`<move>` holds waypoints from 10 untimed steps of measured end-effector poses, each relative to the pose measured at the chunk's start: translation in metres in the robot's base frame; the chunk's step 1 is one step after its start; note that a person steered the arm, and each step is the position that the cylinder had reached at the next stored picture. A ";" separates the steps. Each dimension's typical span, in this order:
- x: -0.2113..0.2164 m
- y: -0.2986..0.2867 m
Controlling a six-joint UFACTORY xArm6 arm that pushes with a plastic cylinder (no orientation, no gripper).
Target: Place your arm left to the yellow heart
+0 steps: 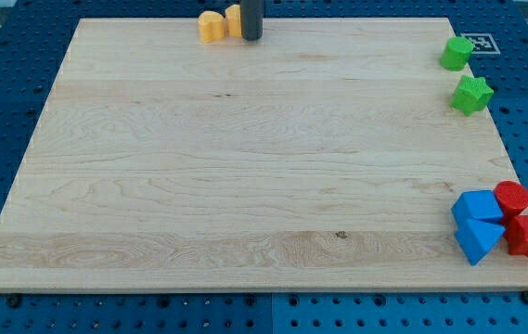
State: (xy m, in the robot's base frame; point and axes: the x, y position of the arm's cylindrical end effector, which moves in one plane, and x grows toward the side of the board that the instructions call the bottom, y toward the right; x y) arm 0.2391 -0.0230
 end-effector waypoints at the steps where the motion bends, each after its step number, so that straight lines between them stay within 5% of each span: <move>1: 0.033 -0.011; 4: 0.032 -0.134; 8: -0.010 -0.158; 10: -0.015 -0.121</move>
State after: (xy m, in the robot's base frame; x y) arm 0.2238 -0.1438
